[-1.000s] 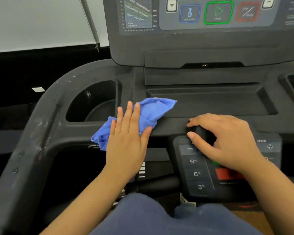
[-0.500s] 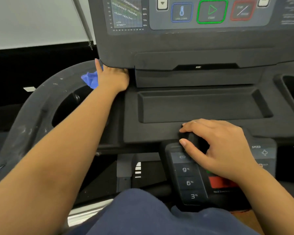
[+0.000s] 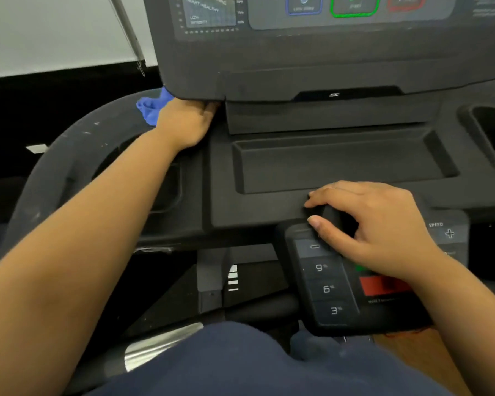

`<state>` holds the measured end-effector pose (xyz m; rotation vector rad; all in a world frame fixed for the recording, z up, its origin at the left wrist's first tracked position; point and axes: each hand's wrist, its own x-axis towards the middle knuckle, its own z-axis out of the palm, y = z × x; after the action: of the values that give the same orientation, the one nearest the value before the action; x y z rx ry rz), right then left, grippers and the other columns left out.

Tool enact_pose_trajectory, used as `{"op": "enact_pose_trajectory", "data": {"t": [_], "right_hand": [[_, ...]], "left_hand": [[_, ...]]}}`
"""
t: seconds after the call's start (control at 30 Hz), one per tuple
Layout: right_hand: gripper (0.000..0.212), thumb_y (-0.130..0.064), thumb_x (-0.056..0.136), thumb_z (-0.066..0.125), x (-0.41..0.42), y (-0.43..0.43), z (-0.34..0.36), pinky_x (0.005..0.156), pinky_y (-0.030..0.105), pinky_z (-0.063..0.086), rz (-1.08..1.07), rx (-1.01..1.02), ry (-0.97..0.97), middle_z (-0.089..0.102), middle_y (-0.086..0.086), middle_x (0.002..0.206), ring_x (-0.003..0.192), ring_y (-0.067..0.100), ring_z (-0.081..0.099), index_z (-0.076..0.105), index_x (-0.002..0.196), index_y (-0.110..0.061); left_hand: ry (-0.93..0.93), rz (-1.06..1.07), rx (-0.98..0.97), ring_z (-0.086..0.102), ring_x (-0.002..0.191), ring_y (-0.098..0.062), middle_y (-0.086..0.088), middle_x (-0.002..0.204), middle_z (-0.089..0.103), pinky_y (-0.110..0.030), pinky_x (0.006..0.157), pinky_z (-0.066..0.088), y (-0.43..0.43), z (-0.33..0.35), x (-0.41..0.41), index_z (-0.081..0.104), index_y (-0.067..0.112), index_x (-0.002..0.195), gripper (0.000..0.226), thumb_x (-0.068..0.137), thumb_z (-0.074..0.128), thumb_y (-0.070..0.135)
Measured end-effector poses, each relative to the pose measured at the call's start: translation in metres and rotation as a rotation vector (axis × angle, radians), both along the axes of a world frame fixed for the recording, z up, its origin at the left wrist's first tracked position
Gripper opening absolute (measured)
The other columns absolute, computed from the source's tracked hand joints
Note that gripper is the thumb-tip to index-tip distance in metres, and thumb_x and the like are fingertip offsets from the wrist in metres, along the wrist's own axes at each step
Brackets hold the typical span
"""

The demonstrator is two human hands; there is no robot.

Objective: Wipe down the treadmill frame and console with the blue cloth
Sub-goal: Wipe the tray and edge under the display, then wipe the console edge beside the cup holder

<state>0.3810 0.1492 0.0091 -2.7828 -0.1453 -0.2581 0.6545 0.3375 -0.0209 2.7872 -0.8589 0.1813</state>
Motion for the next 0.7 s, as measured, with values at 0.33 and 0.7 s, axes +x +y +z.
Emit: {"op": "enact_pose_trajectory", "data": {"t": [0.33, 0.7], "right_hand": [[0.036, -0.055, 0.086, 0.039, -0.001, 0.005, 0.005, 0.065, 0.032, 0.050, -0.062, -0.039, 0.033, 0.068, -0.019, 0.096, 0.086, 0.010, 0.067, 0.067, 0.096, -0.035], [0.047, -0.037, 0.095, 0.043, 0.044, 0.115, 0.014, 0.104, 0.015, 0.022, 0.283, 0.089, -0.036, 0.049, 0.007, 0.140, 0.130, 0.013, 0.037, 0.053, 0.131, -0.010]], "left_hand": [[0.012, 0.008, -0.126, 0.055, 0.087, -0.020, 0.000, 0.115, 0.063, -0.029, 0.060, 0.027, 0.039, -0.004, -0.121, 0.046, 0.023, 0.133, 0.040, 0.100, 0.033, 0.039], [0.199, -0.140, -0.274, 0.046, 0.124, -0.015, -0.003, 0.140, 0.043, -0.027, 0.104, 0.034, 0.068, -0.017, -0.180, 0.027, 0.013, 0.146, 0.061, 0.090, 0.037, 0.037]]}}
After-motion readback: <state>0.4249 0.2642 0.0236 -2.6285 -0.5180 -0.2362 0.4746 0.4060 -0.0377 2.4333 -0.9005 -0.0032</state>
